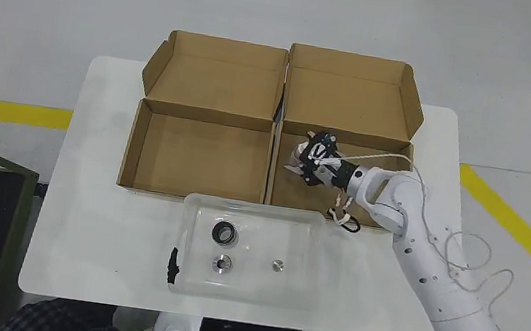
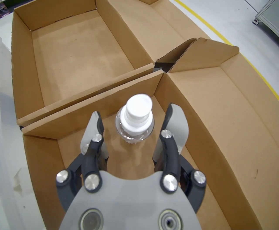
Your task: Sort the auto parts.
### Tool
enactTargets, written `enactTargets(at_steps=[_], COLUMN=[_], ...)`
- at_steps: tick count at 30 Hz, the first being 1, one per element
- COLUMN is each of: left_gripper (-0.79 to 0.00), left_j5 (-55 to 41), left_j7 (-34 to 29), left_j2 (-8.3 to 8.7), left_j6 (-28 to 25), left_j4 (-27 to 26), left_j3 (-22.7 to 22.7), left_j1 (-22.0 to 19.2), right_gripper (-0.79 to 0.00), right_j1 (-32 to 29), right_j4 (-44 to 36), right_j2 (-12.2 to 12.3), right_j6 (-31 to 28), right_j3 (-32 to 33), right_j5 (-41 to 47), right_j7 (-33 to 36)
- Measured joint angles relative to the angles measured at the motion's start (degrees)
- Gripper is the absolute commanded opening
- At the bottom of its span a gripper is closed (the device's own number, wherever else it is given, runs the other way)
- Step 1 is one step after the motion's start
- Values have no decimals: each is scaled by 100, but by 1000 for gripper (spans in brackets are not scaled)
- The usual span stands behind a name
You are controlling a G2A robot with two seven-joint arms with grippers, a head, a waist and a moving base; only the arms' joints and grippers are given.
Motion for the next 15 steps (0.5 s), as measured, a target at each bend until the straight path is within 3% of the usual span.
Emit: enactTargets(at_steps=[7,15], left_gripper=[0,0], left_j5=[0,0], left_j7=[0,0], left_j2=[0,0], left_j6=[0,0], left_j4=[0,0], left_j3=[0,0], left_j1=[0,0], right_gripper=[0,0], right_j1=[-117,-440], right_j4=[-501,-1476], right_j2=[72,217], right_j6=[-71,-493], right_j3=[281,800], right_j5=[-7,404], right_j7=[83,742])
